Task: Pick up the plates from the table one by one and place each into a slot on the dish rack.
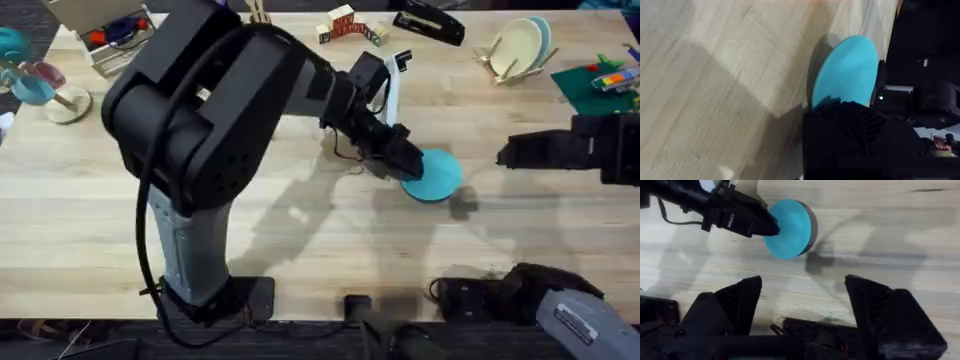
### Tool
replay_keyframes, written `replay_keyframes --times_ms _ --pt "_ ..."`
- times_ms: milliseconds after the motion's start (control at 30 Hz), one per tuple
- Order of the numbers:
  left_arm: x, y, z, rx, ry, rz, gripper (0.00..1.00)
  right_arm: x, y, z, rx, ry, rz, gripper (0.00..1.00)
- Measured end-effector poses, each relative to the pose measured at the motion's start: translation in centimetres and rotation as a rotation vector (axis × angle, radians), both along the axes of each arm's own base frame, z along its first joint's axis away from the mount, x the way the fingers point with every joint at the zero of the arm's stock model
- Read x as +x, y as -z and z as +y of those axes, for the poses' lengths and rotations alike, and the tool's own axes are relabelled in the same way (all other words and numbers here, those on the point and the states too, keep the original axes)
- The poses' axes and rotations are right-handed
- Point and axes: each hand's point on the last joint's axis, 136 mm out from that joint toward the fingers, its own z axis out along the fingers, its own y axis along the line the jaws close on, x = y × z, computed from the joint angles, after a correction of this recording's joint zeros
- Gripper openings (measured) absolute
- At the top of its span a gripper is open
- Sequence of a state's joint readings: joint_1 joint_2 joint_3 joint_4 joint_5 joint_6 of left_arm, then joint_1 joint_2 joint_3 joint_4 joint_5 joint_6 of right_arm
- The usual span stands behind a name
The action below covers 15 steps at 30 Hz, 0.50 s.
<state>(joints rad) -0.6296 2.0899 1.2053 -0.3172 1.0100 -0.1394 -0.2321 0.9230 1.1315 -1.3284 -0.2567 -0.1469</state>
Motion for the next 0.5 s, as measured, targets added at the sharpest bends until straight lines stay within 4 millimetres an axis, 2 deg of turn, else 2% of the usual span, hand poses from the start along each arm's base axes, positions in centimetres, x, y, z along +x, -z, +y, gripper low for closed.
replay_keyframes --times_ms 167,500 --pt "0.0 0.0 0.0 0.000 0.000 0.000 0.043 0.1 1.0 0.5 0.070 0.029 0.013 0.995" --pt "0.0 0.0 0.0 0.000 0.000 0.000 0.042 -0.1 2.7 -0.7 0.218 0.190 0.004 0.994"
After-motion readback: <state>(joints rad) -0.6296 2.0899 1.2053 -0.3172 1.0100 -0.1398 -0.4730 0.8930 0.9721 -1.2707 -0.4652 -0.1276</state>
